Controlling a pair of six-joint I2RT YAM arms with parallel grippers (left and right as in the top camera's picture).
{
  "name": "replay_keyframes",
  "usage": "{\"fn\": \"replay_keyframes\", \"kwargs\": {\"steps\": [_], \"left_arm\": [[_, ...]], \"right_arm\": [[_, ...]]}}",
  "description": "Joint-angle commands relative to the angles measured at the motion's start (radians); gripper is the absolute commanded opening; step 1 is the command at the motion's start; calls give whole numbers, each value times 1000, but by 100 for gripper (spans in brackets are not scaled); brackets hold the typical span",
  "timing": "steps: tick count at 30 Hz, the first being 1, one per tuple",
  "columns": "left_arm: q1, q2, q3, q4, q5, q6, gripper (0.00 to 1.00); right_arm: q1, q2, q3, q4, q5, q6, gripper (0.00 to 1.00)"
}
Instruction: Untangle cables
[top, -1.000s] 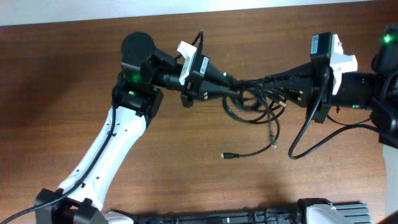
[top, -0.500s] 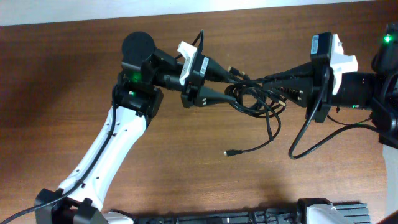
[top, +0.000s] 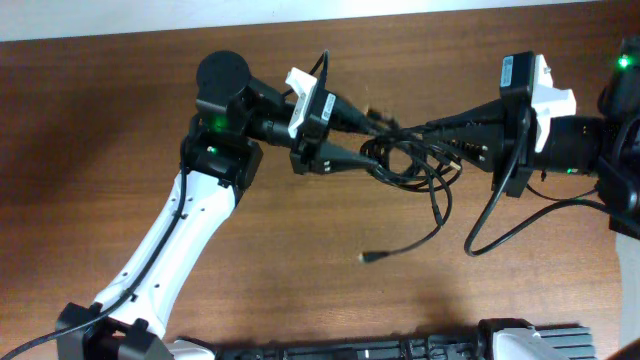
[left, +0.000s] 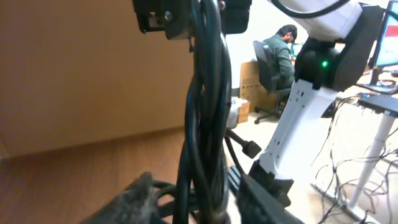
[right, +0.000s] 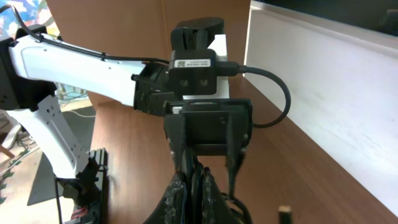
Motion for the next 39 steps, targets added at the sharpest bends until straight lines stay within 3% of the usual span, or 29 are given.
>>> {"fn": "replay_keyframes", "kwargs": {"steps": [1,6,8,11,15,21,24,26,29,31,32,37,39], "left_arm": [[1,-4,-1,1,12,2,57],[2,-4,-1,-5,12,2,59],[9,-4,-1,-5,11,2,49],[23,-4,-1,-5,11,2,24],[26,-4,-1,-5,11,2,23],[26,-4,-1,-5,11,2,9],[26,-4,-1,-5,11,2,18],[26,-4,-1,-5,11,2,34],[19,-4,-1,-5,11,2,52],[12,-4,-1,-4,11,2,54],[9,-4,-1,-4,7,2,51],[9,-4,-1,-2,4,2,18],[9,-4,-1,-2,4,2,13]], "right_arm": [[-1,-15,13,4,-32,4,4],[-1,-15,13,4,-32,4,4],[-1,-15,13,4,-32,4,4],[-1,-15,13,4,-32,4,4],[-1,-15,13,4,-33,4,4],[-1,-15,13,4,-33,4,4],[-1,-15,13,4,-33,4,4],[-1,-15,13,4,-33,4,4],[-1,-15,13,4,-32,4,4],[-1,-15,13,4,-32,4,4],[-1,-15,13,4,-32,4,4],[-1,-15,13,4,-33,4,4],[-1,-15,13,4,-33,4,4]]}}
